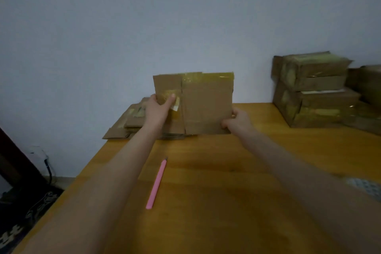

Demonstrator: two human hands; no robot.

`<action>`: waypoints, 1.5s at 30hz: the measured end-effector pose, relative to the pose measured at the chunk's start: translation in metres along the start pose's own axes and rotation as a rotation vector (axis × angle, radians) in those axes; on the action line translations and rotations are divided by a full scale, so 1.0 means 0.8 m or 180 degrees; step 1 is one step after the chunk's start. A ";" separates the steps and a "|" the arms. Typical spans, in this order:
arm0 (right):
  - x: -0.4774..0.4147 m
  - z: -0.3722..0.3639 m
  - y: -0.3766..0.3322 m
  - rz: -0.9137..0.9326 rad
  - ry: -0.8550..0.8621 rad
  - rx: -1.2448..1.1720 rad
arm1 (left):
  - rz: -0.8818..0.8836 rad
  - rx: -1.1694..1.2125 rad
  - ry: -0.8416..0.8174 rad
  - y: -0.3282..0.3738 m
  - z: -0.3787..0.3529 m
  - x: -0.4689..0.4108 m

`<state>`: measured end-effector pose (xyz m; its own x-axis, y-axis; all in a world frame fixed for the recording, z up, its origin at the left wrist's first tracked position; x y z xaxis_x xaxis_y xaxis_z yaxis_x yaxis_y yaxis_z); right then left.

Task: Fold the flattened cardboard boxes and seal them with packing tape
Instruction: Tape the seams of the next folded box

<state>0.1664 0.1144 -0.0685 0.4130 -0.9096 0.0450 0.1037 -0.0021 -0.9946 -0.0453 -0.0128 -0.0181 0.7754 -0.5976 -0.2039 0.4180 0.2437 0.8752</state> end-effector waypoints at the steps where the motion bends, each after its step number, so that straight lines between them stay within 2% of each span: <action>1: 0.018 0.014 0.001 0.0040 0.0027 -0.0034 | -0.0101 0.0103 -0.0099 0.008 -0.009 0.021; 4: 0.070 0.059 0.005 0.0204 0.0295 -0.0005 | -0.0386 0.0292 -0.0346 0.017 -0.033 0.083; 7: 0.113 0.094 0.020 0.0322 0.0458 0.0541 | -0.0308 0.0492 -0.0816 0.016 -0.062 0.142; 10: 0.141 0.116 0.043 0.0173 0.0483 0.0921 | -0.0201 0.0367 -0.1231 0.021 -0.091 0.190; 12: 0.153 0.125 0.056 0.0097 0.0431 0.1092 | -0.0303 0.0292 -0.1249 0.030 -0.102 0.210; 15: 0.165 0.139 0.054 0.0290 0.0517 0.0883 | -0.0500 0.0248 -0.1348 0.036 -0.114 0.222; 19: 0.180 0.165 0.021 0.0929 0.0727 0.0230 | -0.0745 0.0101 -0.1650 0.037 -0.122 0.231; 23: 0.175 0.163 -0.001 0.1309 0.0222 0.0070 | -0.0945 0.0466 -0.1389 0.056 -0.106 0.228; 27: 0.163 0.150 -0.001 0.1239 -0.0237 0.0456 | -0.1295 -0.0079 -0.1458 0.070 -0.115 0.225; 31: 0.153 0.144 0.009 0.0888 -0.0616 0.0478 | -0.0894 -0.0026 -0.1474 0.059 -0.126 0.215; 35: 0.151 0.153 -0.004 0.1068 -0.0492 0.0646 | -0.0885 -0.0034 -0.1459 0.053 -0.117 0.209; 37: 0.155 0.153 -0.006 0.1143 -0.0487 0.0495 | -0.0916 0.0009 -0.1472 0.055 -0.109 0.208; 43: 0.151 0.144 0.005 0.0953 -0.0443 -0.0006 | -0.0663 0.0324 -0.1551 0.045 -0.105 0.201; 45: 0.145 0.144 0.006 0.0821 -0.0442 0.0038 | -0.0692 0.0148 -0.1616 0.045 -0.109 0.197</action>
<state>0.3193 0.0565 -0.0574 0.5470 -0.8139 -0.1960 -0.0106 0.2274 -0.9737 0.1333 -0.0320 -0.0571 0.3432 -0.9264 -0.1550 0.5128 0.0466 0.8573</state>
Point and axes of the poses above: each hand's wrist, its own x-axis away from the middle knuckle, its own z-axis out of the back of the hand, y = z × x, the point moved 8 cm from there along -x, towards the middle knuckle, and after that the axes turned 11 degrees about -x, right-handed, at the moved point
